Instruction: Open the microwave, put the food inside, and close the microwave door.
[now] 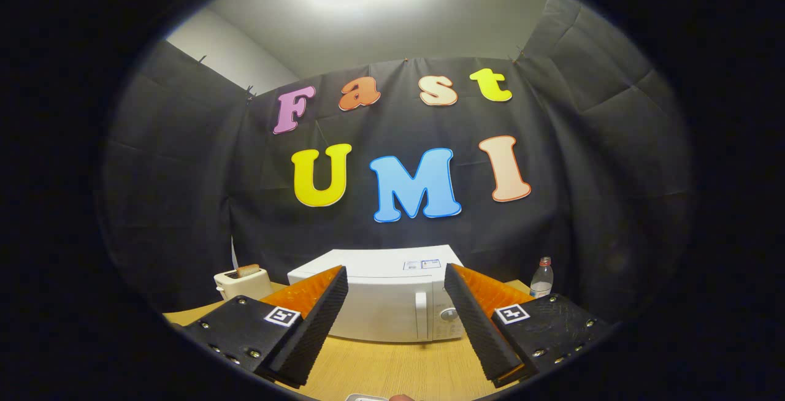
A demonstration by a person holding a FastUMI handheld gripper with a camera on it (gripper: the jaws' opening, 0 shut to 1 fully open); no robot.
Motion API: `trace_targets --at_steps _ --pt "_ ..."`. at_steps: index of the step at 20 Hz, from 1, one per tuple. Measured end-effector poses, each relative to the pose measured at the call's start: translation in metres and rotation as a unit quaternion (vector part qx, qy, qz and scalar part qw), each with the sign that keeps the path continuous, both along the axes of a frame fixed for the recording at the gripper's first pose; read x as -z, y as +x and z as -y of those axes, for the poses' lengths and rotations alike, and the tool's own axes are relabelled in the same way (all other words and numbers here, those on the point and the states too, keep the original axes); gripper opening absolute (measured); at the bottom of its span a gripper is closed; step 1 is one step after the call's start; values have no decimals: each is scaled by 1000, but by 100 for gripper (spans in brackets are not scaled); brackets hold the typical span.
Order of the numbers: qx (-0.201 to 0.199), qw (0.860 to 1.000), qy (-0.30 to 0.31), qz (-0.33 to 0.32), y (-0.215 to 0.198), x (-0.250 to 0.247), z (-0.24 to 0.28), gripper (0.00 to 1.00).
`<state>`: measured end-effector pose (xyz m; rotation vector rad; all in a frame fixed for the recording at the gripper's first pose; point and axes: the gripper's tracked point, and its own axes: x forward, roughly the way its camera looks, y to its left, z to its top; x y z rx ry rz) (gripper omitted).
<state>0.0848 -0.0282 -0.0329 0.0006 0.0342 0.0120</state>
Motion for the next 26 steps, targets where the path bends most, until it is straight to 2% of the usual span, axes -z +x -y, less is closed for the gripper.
trace_targets --at_steps 9,22,24,26 --pt "-13 999 -9 -51 72 64 13 100" --pt "-5 993 -25 -117 142 150 32 99" --pt "2 991 -29 -130 148 163 37 92" --pt "4 989 -29 -143 153 176 39 90"
